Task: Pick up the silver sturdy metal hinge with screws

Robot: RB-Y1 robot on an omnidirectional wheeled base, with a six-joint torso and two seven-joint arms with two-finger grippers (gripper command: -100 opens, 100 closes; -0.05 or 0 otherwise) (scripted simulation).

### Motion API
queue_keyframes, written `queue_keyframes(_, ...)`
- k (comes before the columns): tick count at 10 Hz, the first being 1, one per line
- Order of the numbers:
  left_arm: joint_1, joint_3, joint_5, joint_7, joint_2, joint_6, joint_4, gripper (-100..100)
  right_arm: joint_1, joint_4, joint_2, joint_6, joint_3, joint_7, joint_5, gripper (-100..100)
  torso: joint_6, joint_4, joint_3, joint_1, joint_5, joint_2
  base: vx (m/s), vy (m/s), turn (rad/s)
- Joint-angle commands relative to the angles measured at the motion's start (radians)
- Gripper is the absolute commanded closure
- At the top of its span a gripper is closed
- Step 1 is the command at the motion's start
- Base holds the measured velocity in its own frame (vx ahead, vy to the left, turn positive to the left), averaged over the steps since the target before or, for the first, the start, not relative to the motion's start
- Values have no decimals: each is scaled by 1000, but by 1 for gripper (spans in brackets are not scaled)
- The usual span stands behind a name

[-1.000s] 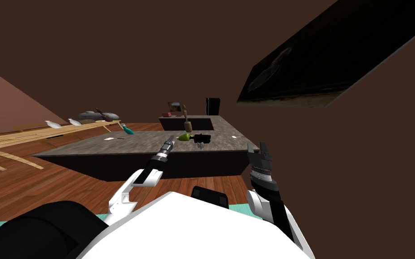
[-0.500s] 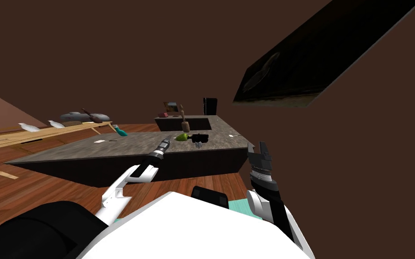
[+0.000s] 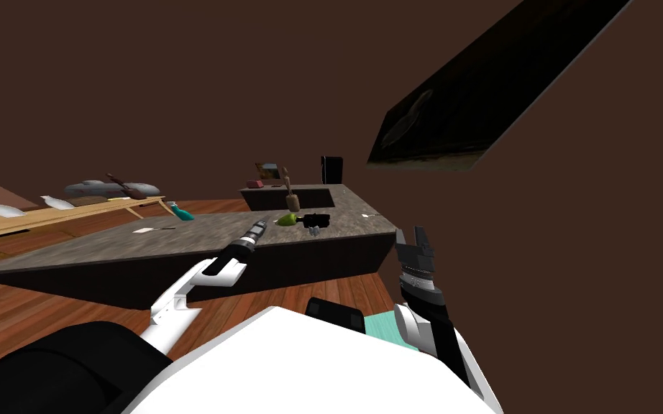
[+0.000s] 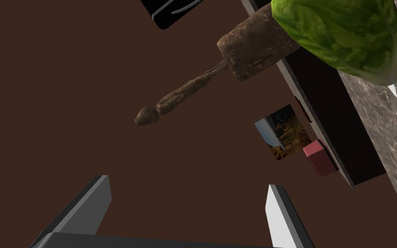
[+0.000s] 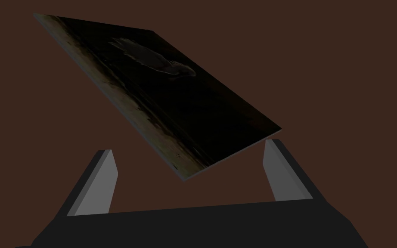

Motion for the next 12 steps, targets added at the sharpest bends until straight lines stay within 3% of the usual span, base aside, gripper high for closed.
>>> queue_keyframes(1, -14, 29, 19, -20, 41, 50, 19, -100, 0, 0, 0, 0, 0, 0, 0, 0, 0, 0, 0, 0, 0, 0, -19, -22, -105)
queue_keyframes(3, -14, 29, 19, -20, 41, 87, 19, -100, 0, 0, 0, 0, 0, 0, 0, 0, 0, 0, 0, -1, 0, 0, -11, -13, -31)
queue_keyframes(4, -25, 54, 36, -36, 73, 122, 34, -100, 0, 0, 0, 0, 0, 0, 0, 0, 0, 0, 0, 0, 0, -1, -9, -23, -135)
queue_keyframes(5, -25, 54, 36, -36, 73, 150, 34, -100, 0, 0, 0, 0, 0, 0, 0, 0, 1, 0, -1, -1, 0, -1, -9, -17, -51)
queue_keyframes(8, -49, 101, 66, -64, 130, 247, 66, -100, 0, 0, 0, 0, 0, 0, 0, 0, 0, 0, -1, -1, 0, -1, -4, -30, -78)
queue_keyframes(9, -49, 101, 66, -64, 130, 274, 66, -100, 0, 0, 0, 0, 0, 0, 0, 0, 0, 0, -1, -2, 0, -2, 3, -33, -47)
queue_keyframes(10, -64, 122, 79, -76, 154, 303, 83, -100, 0, 0, 0, 0, 0, 0, 0, 0, 0, 0, -1, -2, 0, -1, 8, -43, -113)
queue_keyframes(12, -64, 122, 79, -76, 154, 344, 83, -100, 0, 0, 0, 0, 0, 0, 0, 0, 0, 0, -1, -2, 0, -2, 3, -23, -13)
